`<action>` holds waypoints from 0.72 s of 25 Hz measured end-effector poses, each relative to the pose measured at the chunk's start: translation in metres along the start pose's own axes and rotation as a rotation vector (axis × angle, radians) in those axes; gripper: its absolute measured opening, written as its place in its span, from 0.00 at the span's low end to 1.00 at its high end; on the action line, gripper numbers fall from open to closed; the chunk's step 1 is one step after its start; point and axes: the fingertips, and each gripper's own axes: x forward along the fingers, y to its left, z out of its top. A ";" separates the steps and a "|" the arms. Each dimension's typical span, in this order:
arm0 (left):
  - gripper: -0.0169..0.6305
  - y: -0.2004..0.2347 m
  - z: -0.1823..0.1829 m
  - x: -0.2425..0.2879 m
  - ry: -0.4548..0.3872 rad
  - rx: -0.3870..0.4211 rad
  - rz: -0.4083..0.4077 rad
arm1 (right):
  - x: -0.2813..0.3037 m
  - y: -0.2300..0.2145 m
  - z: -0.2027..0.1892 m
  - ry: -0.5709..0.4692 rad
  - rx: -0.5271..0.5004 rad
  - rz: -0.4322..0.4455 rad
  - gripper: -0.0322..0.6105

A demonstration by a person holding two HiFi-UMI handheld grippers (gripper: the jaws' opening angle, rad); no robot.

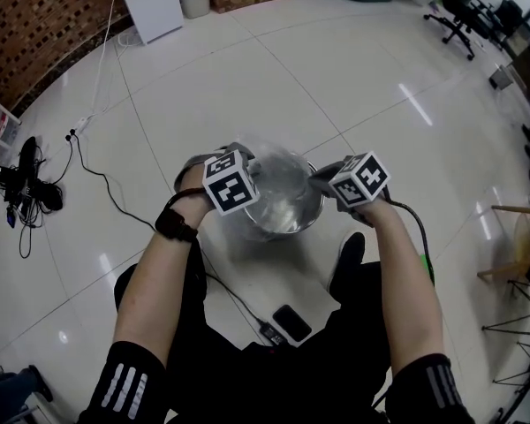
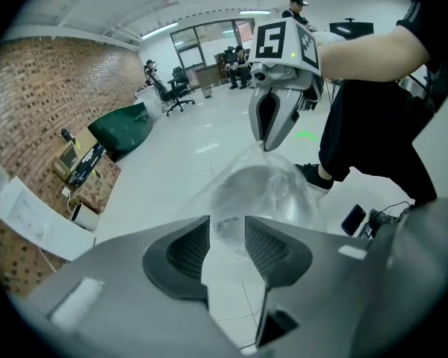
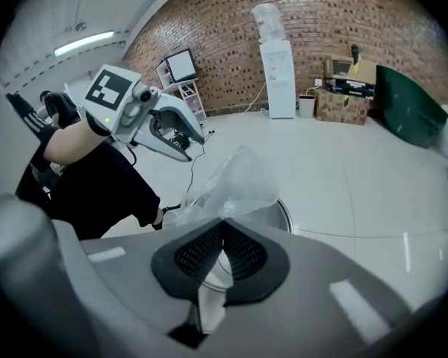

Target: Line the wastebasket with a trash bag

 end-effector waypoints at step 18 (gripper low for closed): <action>0.44 0.034 0.035 0.044 0.009 0.162 0.108 | -0.027 -0.008 -0.048 0.176 -0.043 -0.001 0.06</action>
